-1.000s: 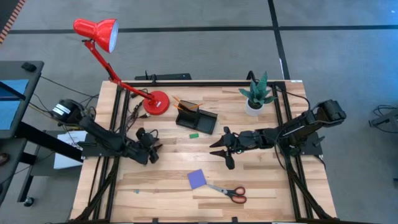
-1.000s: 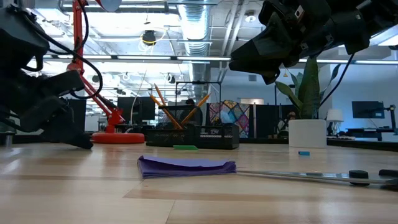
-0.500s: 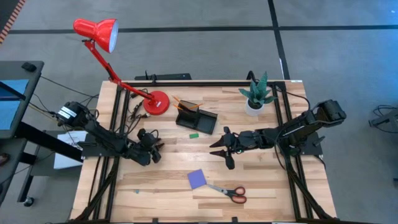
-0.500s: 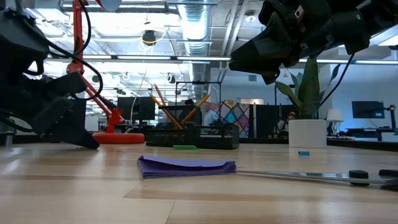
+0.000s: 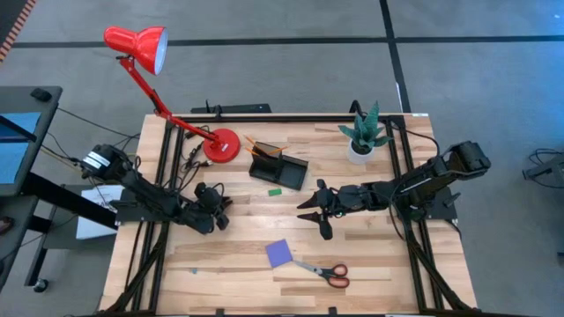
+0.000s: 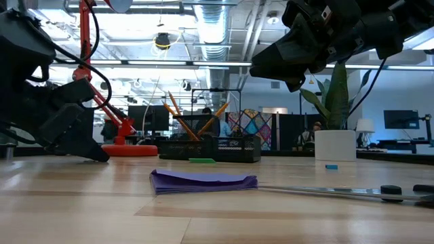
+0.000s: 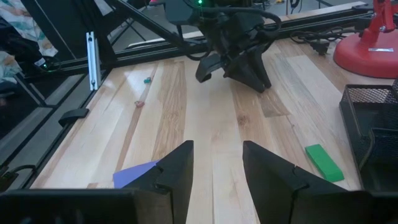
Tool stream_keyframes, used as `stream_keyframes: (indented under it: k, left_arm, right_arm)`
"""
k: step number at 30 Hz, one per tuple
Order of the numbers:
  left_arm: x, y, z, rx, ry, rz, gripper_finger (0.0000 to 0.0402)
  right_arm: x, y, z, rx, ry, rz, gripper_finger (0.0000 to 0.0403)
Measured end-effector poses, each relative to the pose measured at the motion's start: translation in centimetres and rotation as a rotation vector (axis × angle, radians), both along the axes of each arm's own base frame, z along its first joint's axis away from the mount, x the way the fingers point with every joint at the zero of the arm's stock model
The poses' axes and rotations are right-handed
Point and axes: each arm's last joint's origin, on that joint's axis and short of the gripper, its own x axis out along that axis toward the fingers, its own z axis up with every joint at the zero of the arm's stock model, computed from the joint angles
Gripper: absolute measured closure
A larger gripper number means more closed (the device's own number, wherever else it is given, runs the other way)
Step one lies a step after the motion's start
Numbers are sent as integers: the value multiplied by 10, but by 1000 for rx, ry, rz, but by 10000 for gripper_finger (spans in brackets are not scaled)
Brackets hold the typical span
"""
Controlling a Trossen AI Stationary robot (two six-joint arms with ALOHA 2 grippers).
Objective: Pick and place office supplies into organizer
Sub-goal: Put the left yellow binder clip into the black desk organizer
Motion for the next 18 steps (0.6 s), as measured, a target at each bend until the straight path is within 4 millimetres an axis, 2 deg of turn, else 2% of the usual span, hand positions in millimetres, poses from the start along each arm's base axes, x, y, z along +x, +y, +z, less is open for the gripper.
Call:
stream_keyframes:
  k: [11, 15, 18]
  left_arm:
    - [33, -10, 24, 27, -73, -23, 365]
    - [52, -6, 45, 38, -154, 29, 365]
    - [68, 2, 68, 80, -195, 34, 365]
  right_arm:
    - [0, 0, 0, 0, 0, 0, 269]
    - [0, 0, 0, 0, 0, 0, 269]
    - [0, 0, 0, 1, -3, 0, 269]
